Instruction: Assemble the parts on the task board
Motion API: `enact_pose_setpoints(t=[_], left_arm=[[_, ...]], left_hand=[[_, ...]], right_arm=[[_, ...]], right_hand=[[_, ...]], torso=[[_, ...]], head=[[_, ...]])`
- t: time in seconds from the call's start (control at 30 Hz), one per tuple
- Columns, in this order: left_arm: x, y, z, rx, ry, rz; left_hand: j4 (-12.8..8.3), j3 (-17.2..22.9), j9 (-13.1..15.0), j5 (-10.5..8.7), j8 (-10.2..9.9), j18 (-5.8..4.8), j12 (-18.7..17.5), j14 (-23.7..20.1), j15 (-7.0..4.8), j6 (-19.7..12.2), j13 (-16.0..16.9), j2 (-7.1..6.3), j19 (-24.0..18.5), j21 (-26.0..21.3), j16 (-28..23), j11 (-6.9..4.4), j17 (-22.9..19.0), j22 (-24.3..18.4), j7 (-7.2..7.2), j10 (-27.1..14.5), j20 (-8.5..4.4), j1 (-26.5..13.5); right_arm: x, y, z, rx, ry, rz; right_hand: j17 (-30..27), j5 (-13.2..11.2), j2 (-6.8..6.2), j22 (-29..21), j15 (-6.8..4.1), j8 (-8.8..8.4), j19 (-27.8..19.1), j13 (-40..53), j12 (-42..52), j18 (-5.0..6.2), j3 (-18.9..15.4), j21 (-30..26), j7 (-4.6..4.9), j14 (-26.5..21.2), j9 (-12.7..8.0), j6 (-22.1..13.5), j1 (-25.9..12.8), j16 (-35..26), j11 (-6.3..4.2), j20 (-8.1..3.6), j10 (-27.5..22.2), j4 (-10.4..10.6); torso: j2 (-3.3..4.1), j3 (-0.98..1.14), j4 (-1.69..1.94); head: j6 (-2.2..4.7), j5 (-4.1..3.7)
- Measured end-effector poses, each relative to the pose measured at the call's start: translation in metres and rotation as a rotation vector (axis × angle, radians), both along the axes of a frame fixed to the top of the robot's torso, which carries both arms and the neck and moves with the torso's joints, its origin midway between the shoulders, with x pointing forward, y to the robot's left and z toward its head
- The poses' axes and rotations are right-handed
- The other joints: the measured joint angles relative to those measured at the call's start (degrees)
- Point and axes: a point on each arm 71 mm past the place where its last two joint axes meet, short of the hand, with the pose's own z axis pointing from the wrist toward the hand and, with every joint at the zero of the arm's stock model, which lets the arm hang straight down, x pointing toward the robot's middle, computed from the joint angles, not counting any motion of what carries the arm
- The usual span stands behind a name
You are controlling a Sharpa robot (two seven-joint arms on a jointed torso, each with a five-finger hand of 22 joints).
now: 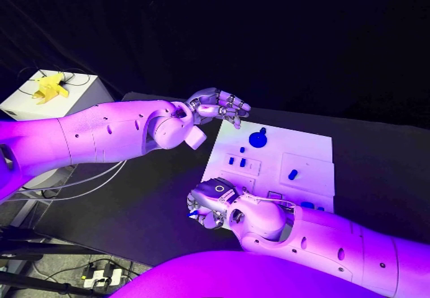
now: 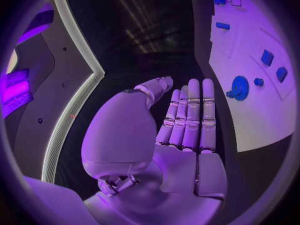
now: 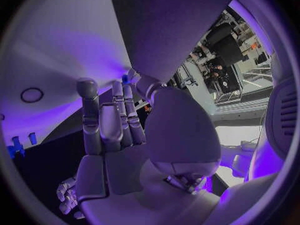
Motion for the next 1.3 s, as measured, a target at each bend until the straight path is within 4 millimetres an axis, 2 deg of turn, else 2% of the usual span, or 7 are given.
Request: enact_pose_setpoints(t=[0.2,0.27,0.8,1.1,1.3], left_arm=[[0.0,0.0001,-0.0001,0.0,0.001,0.0],[0.0,0.0001,-0.0001,0.001,0.001,0.0],[0.0,0.0,-0.0003,0.002,0.003,0.0],[0.0,0.0002,-0.0005,0.003,0.005,0.001],[-0.0001,0.0004,-0.0007,0.005,0.008,0.001]], left_hand=[[0.0,0.0,-0.06,0.0,0.0,-0.01,-0.32,0.0,0.0,0.0,0.0,0.0,0.0,0.0,-0.29,0.0,0.0,0.04,0.0,0.0,0.0,0.0],[0.0,0.0,-0.06,0.0,0.0,0.0,-0.34,0.0,0.0,0.0,0.0,0.0,0.0,0.0,-0.29,0.0,0.0,0.09,0.0,0.0,0.0,0.0],[0.0,0.0,-0.06,0.0,0.0,0.0,-0.34,0.0,0.0,0.0,0.0,0.0,0.0,0.0,-0.29,0.0,0.0,0.08,0.0,0.0,0.0,0.0],[0.0,0.0,-0.06,0.0,-0.2,-0.01,-0.34,0.2,-0.2,0.0,0.0,0.0,0.0,0.0,-0.29,0.0,0.0,0.07,0.0,0.0,0.0,0.0],[0.0,0.0,-0.11,0.0,-0.2,0.0,-0.34,0.41,0.0,0.0,0.0,0.0,0.0,0.0,-0.29,0.0,0.0,0.13,0.0,0.0,0.0,0.0]], right_arm=[[-0.0002,0.0012,0.0,-0.006,0.001,0.004],[-0.0005,0.002,0.0,-0.008,0.002,0.006],[-0.0019,0.0054,-0.001,-0.02,0.006,0.013],[-0.0026,0.005,-0.0007,-0.025,0.008,0.011],[-0.0027,0.0028,-0.001,-0.019,0.009,0.007]], right_hand=[[0.0,0.0,0.97,0.0,-0.22,0.1,0.2,-0.01,0.22,0.0,-0.3,0.01,-0.33,0.22,0.05,0.34,0.92,0.03,-0.19,-0.2,0.2,0.3],[-0.01,0.0,1.85,-0.01,-0.22,0.43,0.41,0.0,0.22,0.0,-0.3,0.44,-0.46,0.22,0.05,0.47,1.16,0.03,-0.39,-0.41,0.4,0.3],[0.29,-0.03,3.67,-0.01,-0.63,0.66,1.02,0.0,0.6,0.01,-0.61,1.35,-0.78,0.63,0.17,1.19,2.24,0.36,-0.8,-0.61,0.81,0.94],[0.2,-0.33,5.93,-0.02,-0.83,1.07,1.65,-0.36,0.44,0.0,-0.36,2.42,-0.48,0.83,0.32,1.5,4.06,0.36,-0.8,-0.82,0.8,0.68],[0.54,2.06,6.95,-0.02,-1.04,1.14,2.48,-0.59,0.67,-0.01,-0.14,4.32,-0.48,1.04,0.61,1.5,4.93,0.47,-0.62,-1.04,1.02,0.12]], torso=[[-0.03,0.03,-0.02],[-0.03,0.03,-0.02],[-0.06,0.07,-0.03],[-0.07,0.1,-0.02],[-0.08,0.1,-0.02]], head=[[0.0,0.03],[0.0,0.03],[0.0,0.07],[0.0,0.04],[0.0,0.04]])
